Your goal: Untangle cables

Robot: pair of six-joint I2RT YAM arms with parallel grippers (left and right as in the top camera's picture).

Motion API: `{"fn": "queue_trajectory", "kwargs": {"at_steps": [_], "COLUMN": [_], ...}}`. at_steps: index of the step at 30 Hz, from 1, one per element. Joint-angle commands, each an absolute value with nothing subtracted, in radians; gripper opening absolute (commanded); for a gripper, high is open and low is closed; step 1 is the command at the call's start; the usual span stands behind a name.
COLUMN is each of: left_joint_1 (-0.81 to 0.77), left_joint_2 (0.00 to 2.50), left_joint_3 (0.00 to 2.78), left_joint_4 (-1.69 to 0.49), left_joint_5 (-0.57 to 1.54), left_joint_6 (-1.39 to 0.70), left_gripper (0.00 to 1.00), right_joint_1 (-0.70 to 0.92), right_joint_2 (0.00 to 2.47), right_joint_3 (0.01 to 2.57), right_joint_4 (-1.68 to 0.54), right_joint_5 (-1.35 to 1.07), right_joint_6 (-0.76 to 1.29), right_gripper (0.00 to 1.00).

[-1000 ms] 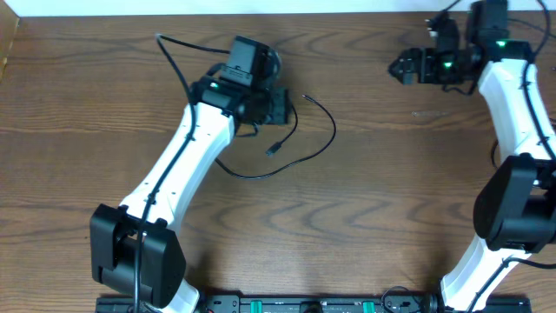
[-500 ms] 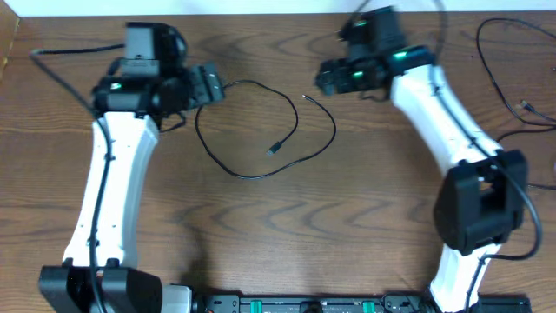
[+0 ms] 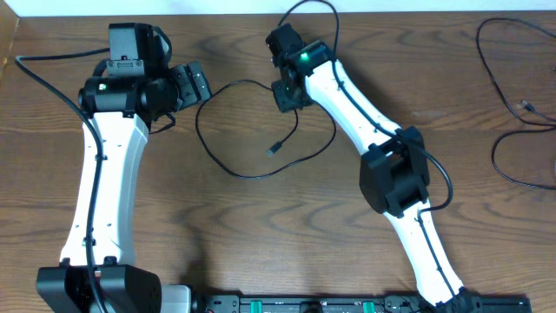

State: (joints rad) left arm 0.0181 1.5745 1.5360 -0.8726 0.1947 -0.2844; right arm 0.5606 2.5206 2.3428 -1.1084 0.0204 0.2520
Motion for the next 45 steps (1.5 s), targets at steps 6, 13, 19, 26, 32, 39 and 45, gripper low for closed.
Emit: {"fn": "queue_trajectory", "kwargs": {"at_steps": [6, 13, 19, 26, 32, 39, 45], "left_joint_1": [0.021, 0.021, 0.021, 0.021, 0.021, 0.021, 0.021], "left_joint_2": [1.576, 1.576, 1.576, 1.576, 1.576, 1.576, 1.576], "left_joint_3": [1.547, 1.547, 1.544, 1.543, 1.543, 1.543, 1.543], "left_joint_4": [-0.882, -0.886, -0.898, -0.897, -0.897, -0.896, -0.896], "left_joint_5": [0.171, 0.171, 0.171, 0.171, 0.171, 0.171, 0.171], "left_joint_6": [-0.282, -0.282, -0.282, -0.282, -0.282, -0.282, -0.282], "left_gripper": [0.93, 0.93, 0.93, 0.93, 0.93, 0.93, 0.93], "right_joint_1": [0.604, 0.632, 0.636, 0.599, 0.517, 0.397, 0.284], "right_joint_2": [2.586, 2.615, 2.646, 2.627, 2.544, 2.503, 2.505], "right_joint_3": [2.365, 2.354, 2.352, 2.387, 2.474, 2.508, 2.5], "right_joint_4": [-1.206, -1.251, -1.28, -1.27, -1.297, -1.428, -1.478], "right_joint_5": [0.084, 0.076, 0.072, 0.067, -0.041, -0.039, -0.014], "right_joint_6": [0.417, 0.505, 0.527, 0.348, 0.077, -0.017, -0.017], "right_gripper": [0.34, 0.32, 0.13, 0.01, 0.01, 0.01, 0.01]}}
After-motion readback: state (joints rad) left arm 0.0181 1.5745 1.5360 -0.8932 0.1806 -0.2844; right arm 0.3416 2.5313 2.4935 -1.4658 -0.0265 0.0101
